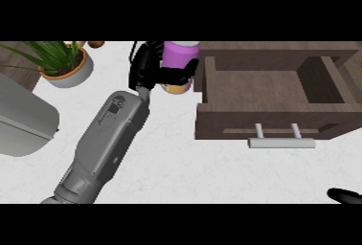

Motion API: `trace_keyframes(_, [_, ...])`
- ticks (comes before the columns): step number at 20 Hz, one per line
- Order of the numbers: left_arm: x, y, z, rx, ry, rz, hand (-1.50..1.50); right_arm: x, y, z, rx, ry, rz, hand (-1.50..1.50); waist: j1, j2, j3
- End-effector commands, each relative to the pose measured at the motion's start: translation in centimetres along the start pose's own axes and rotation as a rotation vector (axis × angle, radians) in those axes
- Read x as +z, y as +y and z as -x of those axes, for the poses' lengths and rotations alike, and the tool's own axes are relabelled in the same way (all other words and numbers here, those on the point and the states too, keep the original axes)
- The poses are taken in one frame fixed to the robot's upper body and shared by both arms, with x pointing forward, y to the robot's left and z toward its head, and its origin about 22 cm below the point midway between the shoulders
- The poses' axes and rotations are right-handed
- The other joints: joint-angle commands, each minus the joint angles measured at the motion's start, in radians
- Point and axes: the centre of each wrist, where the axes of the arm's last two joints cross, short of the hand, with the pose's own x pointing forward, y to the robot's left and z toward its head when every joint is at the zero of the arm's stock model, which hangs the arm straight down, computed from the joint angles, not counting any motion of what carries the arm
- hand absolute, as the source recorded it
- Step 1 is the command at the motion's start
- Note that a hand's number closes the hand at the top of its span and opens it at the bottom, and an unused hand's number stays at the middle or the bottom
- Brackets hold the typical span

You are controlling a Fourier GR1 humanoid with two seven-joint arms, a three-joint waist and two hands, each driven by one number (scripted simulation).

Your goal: Pick up the can, place it into the drawer and close the drawer

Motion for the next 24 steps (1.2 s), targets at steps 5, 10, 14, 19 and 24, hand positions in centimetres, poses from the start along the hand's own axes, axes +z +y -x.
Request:
trace_keyframes(5, [-2.7,-3.6,-8.3,-0.051,-0.034,0.03,1.5,0.0,-0.1,-0.7,0.012,-0.004,-0.008,-1.5,-0.016,0.005,0.0])
trace_keyframes(10, [-3.1,-7.7,-11.7,-0.066,0.0,0.049,1.5,-0.7,0.8,-1.0,-0.015,0.0,-0.006,-1.5,-0.017,0.004,0.0])
trace_keyframes(14, [-4.6,-9.1,-13.0,-0.092,-0.004,0.02,1.5,0.4,1.3,-1.8,-0.011,-0.025,-0.004,-1.5,-0.038,0.009,0.0])
trace_keyframes(19, [-5.7,-10.1,-13.0,-0.144,0.016,0.011,1.5,-0.6,0.2,-0.2,-0.016,-0.013,-0.018,-1.5,-0.049,0.014,0.001])
trace_keyframes(24, [-6.1,-12.0,-14.8,-0.163,0.038,0.009,1.5,-1.2,1.4,-1.7,0.003,-0.027,-0.056,-1.5,-0.074,0.02,0.001])
